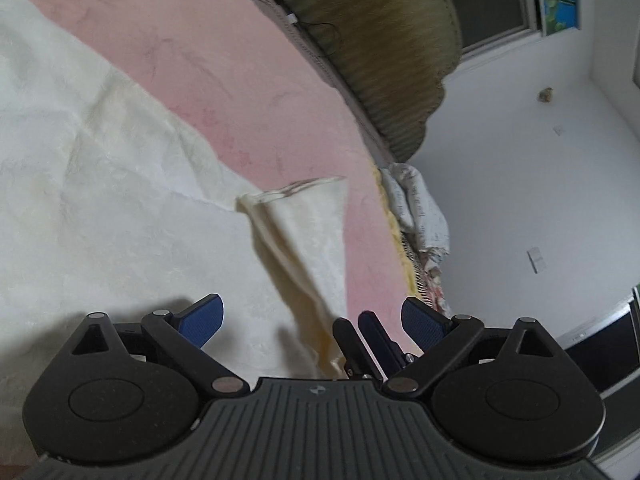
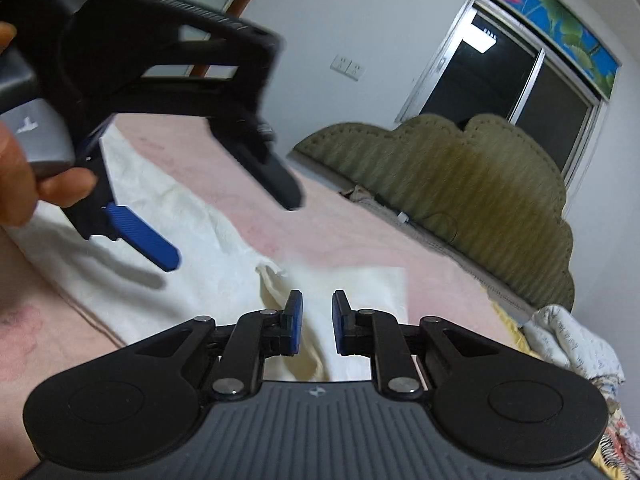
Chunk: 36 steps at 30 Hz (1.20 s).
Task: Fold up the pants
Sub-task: 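Close the left gripper on the pants end beside the right gripper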
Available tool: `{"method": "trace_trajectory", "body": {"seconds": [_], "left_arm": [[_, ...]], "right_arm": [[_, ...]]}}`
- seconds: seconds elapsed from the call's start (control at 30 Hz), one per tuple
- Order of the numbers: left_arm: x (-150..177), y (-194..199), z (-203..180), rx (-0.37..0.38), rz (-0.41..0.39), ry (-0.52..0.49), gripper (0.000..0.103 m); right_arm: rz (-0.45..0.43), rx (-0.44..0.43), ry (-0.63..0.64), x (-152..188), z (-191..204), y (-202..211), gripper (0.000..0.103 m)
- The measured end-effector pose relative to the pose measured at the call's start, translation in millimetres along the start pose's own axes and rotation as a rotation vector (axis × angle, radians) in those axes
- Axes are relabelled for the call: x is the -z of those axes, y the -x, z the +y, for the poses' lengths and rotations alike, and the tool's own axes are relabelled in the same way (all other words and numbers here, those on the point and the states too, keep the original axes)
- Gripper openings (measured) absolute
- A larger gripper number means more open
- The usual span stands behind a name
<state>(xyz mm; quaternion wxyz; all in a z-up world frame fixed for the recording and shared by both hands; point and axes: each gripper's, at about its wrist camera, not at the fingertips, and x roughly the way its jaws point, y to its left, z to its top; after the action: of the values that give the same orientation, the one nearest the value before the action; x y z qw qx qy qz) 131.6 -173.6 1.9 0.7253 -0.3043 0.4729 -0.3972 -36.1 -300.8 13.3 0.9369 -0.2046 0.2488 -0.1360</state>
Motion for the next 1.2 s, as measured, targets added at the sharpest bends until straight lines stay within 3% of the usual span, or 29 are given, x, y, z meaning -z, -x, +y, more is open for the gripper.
{"method": "trace_trajectory", "body": {"seconds": [0.1, 0.17, 0.2, 0.23, 0.3, 0.4, 0.43, 0.47, 0.53, 0.57, 0.73, 0.9, 1.0, 1.03, 1.07, 1.13, 1.2], "left_arm": [[-0.2, 1.2, 11.3, 0.002, -0.023, 0.043, 0.097], [-3.5, 3.7, 16.2, 0.014, -0.042, 0.07, 0.097], [-3.2, 5.4, 16.4, 0.018, -0.048, 0.075, 0.097], [-2.8, 5.7, 16.4, 0.018, -0.053, 0.074, 0.097], [-3.0, 6.7, 15.2, 0.011, -0.061, 0.06, 0.097], [-4.8, 5.6, 13.7, 0.017, -0.04, 0.044, 0.097], [-6.4, 4.6, 13.8, 0.028, -0.027, 0.048, 0.097], [-8.0, 3.2, 13.9, 0.038, -0.015, 0.054, 0.097], [-11.3, 0.2, 14.0, 0.049, 0.006, 0.066, 0.097], [-13.7, -3.2, 13.9, 0.055, 0.019, 0.072, 0.097], [-27.7, -25.6, 21.6, 0.088, 0.061, 0.187, 0.097], [-43.8, -44.3, 26.2, 0.095, 0.053, 0.302, 0.097], [-50.7, -52.6, 27.5, 0.043, 0.064, 0.308, 0.086], [-52.0, -53.1, 28.3, 0.05, 0.074, 0.304, 0.07], [-52.2, -54.0, 29.2, 0.069, 0.089, 0.3, 0.047], [-51.6, -52.8, 27.9, 0.068, 0.101, 0.278, 0.025], [-49.9, -45.9, 20.4, 0.027, 0.078, 0.203, 0.012]], "right_arm": [[0.071, -0.038, -0.006, 0.1, 0.0, -5.6, 0.018], [0.067, -0.038, 0.013, 0.9, 3.4, -5.8, 0.035], [0.069, -0.033, 0.026, -0.1, 6.9, -7.7, 0.055], [0.076, -0.029, 0.05, 0.5, 10.9, -11.9, 0.066], [0.093, -0.029, 0.109, -2.0, 20.5, -23.1, 0.066], [0.12, -0.003, 0.123, -11.4, 22.8, -44.8, 0.064], [0.129, 0.009, 0.115, -15.9, 20.6, -54.0, 0.059], [0.143, 0.022, 0.112, -19.4, 18.3, -61.8, 0.052], [0.188, 0.026, 0.108, -22.1, 12.1, -77.4, 0.019], [0.2, 0.01, 0.111, -21.7, 10.6, -81.2, 0.012], [0.076, 0.018, 0.17, -20.0, 19.1, -45.5, 0.007], [-0.004, -0.039, 0.224, -17.2, 28.6, -9.1, 0.007], [-0.022, -0.072, 0.187, -15.2, 27.5, -0.2, 0.007], [-0.028, -0.077, 0.173, -14.2, 26.8, 1.6, 0.007], [-0.031, -0.082, 0.155, -13.9, 25.6, 2.3, 0.007], [-0.034, -0.097, 0.122, -11.7, 25.0, 5.9, 0.008], [-0.033, -0.1, 0.119, -10.0, 26.1, 7.0, 0.01]]}}
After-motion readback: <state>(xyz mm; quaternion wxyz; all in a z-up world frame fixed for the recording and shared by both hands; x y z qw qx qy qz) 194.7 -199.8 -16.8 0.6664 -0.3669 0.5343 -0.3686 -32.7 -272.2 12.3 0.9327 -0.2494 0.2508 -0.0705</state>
